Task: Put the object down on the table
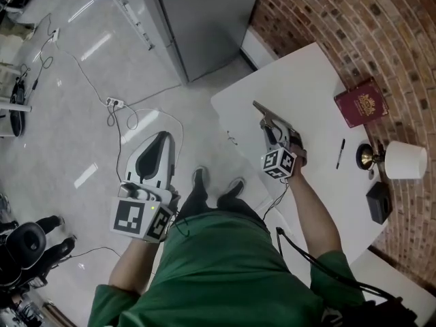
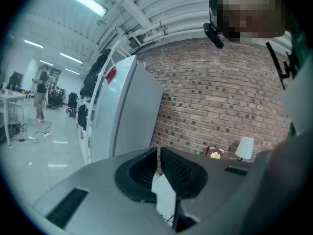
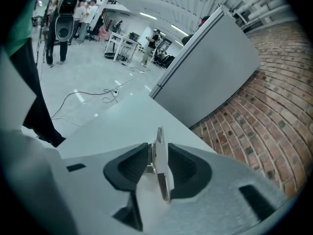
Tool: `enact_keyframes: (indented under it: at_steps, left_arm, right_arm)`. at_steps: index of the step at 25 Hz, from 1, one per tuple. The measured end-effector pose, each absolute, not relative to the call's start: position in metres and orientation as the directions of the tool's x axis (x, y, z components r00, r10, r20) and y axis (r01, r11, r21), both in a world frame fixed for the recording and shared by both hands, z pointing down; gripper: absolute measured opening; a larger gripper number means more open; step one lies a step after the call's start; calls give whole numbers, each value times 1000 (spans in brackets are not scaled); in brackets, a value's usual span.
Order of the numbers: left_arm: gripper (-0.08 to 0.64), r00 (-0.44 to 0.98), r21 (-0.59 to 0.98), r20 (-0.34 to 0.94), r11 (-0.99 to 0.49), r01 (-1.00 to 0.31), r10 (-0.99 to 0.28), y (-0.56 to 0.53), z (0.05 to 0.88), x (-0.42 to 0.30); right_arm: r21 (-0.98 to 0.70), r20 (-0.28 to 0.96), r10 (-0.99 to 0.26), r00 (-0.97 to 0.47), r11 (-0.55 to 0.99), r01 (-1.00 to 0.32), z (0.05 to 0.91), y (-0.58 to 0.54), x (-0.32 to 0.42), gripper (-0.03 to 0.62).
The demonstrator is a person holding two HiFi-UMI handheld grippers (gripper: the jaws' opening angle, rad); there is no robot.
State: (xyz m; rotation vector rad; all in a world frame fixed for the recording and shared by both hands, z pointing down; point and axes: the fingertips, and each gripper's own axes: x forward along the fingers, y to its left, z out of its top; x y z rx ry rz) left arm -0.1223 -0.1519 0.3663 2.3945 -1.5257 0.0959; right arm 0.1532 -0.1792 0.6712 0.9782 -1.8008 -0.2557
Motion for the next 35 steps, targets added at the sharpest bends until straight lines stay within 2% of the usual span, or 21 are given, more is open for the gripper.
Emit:
enact_keyframes:
  at_steps: [8, 14, 20, 25, 35]
  left_arm:
    - [23, 495, 214, 203, -455, -864, -845, -153, 361, -105]
    - [23, 542, 223, 165, -505, -834, -824, -152, 352, -92]
    - [23, 576, 241, 153, -535, -810, -803, -147, 348, -84]
    - [23, 609, 243, 120, -572, -784, -784, -144, 333, -67]
    - [23, 661, 225, 64, -635, -739, -748, -135, 312, -47]
  right_arm:
    - [454, 548, -823, -149, 443, -773, 583, -177, 158, 122]
    - [288, 370, -908, -197, 314, -904, 490, -155, 153, 59]
    - [138, 288, -940, -181, 228, -964, 420, -131, 164, 40]
    - [78, 162, -976, -149, 163, -984, 361, -112, 178, 31]
    - [58, 66, -993, -93, 97, -994, 304, -73, 193, 23]
